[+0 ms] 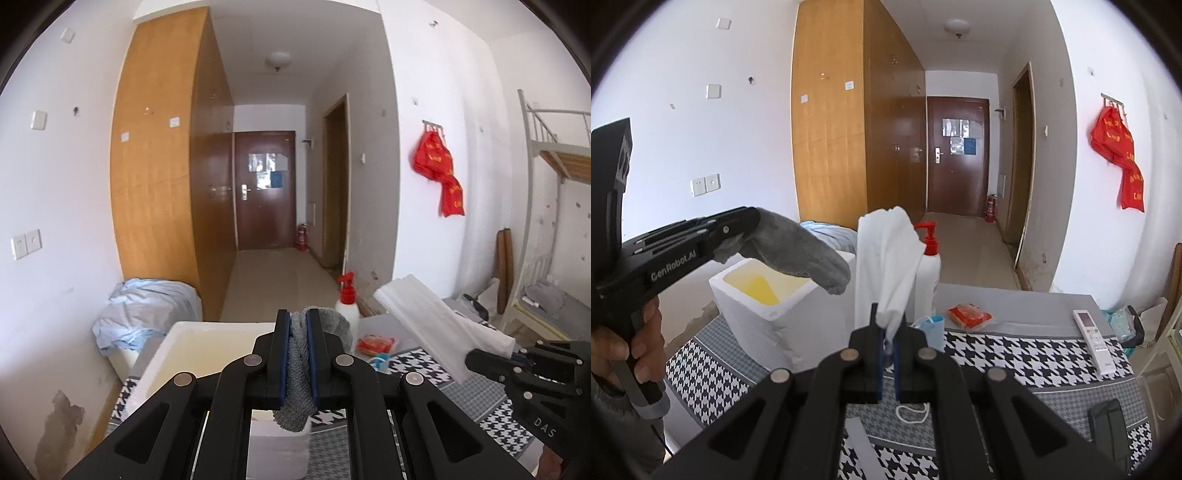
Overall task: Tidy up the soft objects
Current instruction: 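Carry the sock and mask over the white foam box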
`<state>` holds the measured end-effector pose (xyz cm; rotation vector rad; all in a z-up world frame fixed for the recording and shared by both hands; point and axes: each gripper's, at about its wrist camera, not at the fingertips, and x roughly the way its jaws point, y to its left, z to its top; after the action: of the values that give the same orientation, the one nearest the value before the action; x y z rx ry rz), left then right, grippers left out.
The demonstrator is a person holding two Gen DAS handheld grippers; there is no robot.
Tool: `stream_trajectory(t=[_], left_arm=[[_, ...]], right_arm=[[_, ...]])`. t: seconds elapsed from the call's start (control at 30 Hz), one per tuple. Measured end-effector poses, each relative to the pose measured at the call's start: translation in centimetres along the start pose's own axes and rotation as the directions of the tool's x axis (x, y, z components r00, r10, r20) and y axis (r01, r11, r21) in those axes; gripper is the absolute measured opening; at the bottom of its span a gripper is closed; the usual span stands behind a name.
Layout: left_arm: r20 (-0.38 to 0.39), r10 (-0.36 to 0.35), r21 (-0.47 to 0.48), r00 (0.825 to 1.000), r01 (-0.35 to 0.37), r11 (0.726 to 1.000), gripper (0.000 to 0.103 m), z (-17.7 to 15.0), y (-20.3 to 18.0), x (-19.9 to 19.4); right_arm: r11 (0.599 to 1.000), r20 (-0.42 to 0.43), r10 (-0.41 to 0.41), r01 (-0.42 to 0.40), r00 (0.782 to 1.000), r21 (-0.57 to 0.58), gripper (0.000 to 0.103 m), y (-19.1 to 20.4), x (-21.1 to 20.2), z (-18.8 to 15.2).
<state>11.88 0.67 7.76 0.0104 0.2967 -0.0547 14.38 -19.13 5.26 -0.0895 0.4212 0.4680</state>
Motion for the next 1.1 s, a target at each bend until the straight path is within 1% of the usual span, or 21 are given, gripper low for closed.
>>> stream_trajectory(t=[0.27, 0.6, 0.83, 0.9, 1.1], left_arm=[[0.005, 0.042, -0.025, 0.999, -0.041, 0.999, 0.010, 0.1, 1.5, -0.2], [0.003, 0.123, -0.056, 0.992, -0.123, 0.991, 0.010, 0.1, 4.1, -0.8], [-0.022, 0.157, -0.076, 0.987, -0.158, 0.984, 0.010, 0.0, 5.5, -0.4], [-0.029, 0.173, -0.072, 0.984, -0.175, 0.982, 0.010, -0.1, 5.8, -0.2], [-0.059, 0.185, -0.062, 0.981, -0.189, 0.980, 0.010, -0.3, 5.9, 0.7]], right_arm=[[0.999, 0.000, 0.030, -0.030, 1.000, -0.017, 0.006, 1.3, 0.7, 0.5], [0.996, 0.000, 0.079, -0.078, 0.997, -0.043, 0.006, 3.4, 1.5, 1.1], [0.994, -0.004, 0.100, -0.100, 0.995, -0.050, 0.006, 4.6, 2.3, 1.4], [0.993, -0.008, 0.104, -0.105, 0.995, -0.048, 0.006, 4.8, 2.6, 1.6], [0.991, -0.019, 0.117, -0.118, 0.993, -0.060, 0.006, 5.6, 3.3, 1.8]])
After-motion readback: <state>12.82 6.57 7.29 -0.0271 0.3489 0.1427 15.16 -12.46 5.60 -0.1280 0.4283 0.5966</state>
